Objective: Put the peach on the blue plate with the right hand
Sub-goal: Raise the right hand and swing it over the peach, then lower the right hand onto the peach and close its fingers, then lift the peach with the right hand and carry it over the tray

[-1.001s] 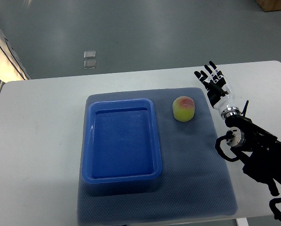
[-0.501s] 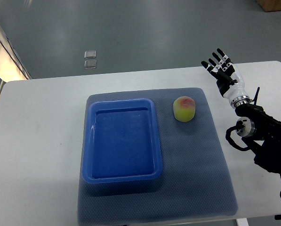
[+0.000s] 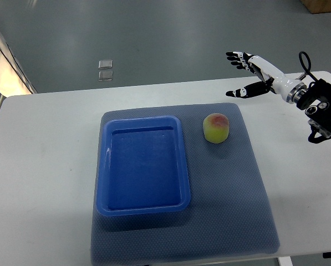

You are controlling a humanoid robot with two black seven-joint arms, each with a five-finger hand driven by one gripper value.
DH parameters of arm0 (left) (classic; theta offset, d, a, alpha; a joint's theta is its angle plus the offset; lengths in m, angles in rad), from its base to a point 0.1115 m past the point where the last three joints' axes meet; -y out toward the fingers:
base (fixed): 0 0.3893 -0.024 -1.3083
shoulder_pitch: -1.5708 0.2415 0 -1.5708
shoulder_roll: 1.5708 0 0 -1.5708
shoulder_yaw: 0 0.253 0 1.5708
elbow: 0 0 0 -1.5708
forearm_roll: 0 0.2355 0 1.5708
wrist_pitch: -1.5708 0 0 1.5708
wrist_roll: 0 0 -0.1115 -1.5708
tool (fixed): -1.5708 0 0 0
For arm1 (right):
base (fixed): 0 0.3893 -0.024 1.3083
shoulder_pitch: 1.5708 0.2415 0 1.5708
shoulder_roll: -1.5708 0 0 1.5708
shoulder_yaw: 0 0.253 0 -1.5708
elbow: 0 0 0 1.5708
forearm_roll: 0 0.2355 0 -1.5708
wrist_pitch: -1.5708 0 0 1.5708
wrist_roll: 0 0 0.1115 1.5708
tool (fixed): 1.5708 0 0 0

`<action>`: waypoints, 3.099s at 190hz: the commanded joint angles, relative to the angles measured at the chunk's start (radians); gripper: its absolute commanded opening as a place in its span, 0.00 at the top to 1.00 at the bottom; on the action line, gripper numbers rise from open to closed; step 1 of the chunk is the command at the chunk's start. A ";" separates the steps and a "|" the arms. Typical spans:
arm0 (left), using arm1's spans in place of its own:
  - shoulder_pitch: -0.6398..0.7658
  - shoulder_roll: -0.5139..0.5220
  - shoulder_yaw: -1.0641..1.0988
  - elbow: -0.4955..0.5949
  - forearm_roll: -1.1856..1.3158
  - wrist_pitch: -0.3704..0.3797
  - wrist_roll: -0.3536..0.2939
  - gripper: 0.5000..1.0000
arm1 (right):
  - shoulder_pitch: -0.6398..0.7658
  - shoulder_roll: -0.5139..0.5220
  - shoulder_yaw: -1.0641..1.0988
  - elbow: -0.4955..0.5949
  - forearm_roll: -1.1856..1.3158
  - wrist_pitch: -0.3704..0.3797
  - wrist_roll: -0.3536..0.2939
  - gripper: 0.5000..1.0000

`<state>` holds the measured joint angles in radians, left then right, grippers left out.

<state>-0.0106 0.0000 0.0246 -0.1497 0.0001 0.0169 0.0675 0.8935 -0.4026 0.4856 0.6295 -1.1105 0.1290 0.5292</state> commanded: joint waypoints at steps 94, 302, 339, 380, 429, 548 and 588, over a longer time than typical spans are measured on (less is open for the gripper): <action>0.000 0.000 0.002 0.001 0.000 0.000 0.000 0.00 | 0.301 -0.114 -0.455 0.234 -0.551 0.126 0.052 0.14; 0.000 0.000 0.002 0.004 0.000 0.000 0.000 0.00 | 0.246 0.057 -0.501 0.090 -0.557 0.050 -0.041 0.15; 0.000 0.000 0.002 0.004 0.000 0.000 0.000 0.00 | 0.246 0.057 -0.499 0.090 -0.552 0.053 -0.038 0.37; 0.000 0.000 0.002 0.004 0.000 0.000 0.000 0.00 | 0.245 0.057 -0.499 0.090 -0.552 0.057 -0.037 0.55; 0.000 0.000 0.002 0.004 0.000 0.000 0.000 0.00 | 0.255 0.056 -0.492 0.092 -0.545 0.058 -0.034 0.57; 0.000 0.000 0.000 0.004 0.000 0.000 0.000 0.00 | 0.412 0.228 -0.459 0.104 -0.450 0.057 -0.028 0.55; 0.000 0.000 0.000 0.004 0.000 0.000 0.000 0.00 | 0.398 0.352 -0.461 0.104 -0.450 0.058 -0.028 0.53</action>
<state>-0.0108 0.0000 0.0245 -0.1457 0.0000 0.0169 0.0675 1.3039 -0.1044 0.0260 0.7334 -1.5600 0.1867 0.5019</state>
